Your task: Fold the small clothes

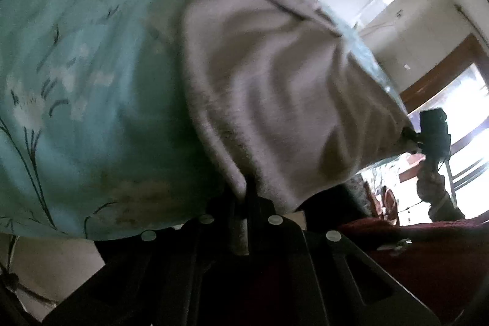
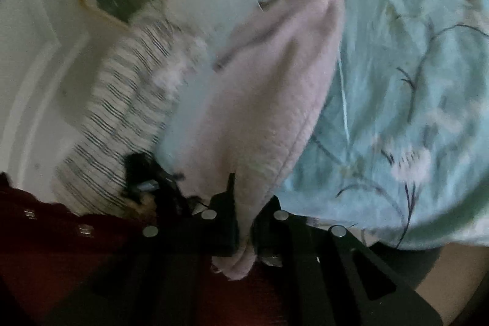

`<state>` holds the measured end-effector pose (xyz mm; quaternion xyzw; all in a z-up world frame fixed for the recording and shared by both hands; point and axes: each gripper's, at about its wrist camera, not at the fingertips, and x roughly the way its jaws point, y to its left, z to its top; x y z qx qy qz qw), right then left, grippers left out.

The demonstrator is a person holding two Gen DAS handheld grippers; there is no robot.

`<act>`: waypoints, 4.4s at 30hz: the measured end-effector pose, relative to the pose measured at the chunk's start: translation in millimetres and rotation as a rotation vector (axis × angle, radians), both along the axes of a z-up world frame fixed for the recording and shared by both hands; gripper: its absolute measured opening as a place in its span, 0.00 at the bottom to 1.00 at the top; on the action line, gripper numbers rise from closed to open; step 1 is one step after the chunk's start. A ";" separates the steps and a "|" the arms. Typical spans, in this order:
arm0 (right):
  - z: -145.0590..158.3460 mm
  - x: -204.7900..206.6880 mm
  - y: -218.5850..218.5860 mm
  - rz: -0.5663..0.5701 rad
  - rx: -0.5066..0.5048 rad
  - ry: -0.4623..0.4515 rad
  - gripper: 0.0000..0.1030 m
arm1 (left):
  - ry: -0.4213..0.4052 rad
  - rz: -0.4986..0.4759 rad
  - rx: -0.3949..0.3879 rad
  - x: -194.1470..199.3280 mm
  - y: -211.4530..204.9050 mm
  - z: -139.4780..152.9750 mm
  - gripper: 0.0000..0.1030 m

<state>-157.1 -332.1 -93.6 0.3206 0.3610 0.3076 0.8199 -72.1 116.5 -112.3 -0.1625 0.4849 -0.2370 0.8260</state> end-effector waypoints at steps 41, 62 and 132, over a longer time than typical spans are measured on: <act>96.2 330.3 -69.7 -0.414 -0.131 -0.034 0.07 | -0.315 0.357 -0.014 326.4 -1.0 145.9 0.04; 79.2 323.6 -43.1 -0.340 -0.289 -0.049 0.57 | -0.154 0.414 0.068 350.5 -6.9 72.8 0.23; 51.3 267.8 37.2 -0.329 -0.305 0.064 0.74 | 0.003 0.692 -0.247 260.7 -12.2 0.3 0.49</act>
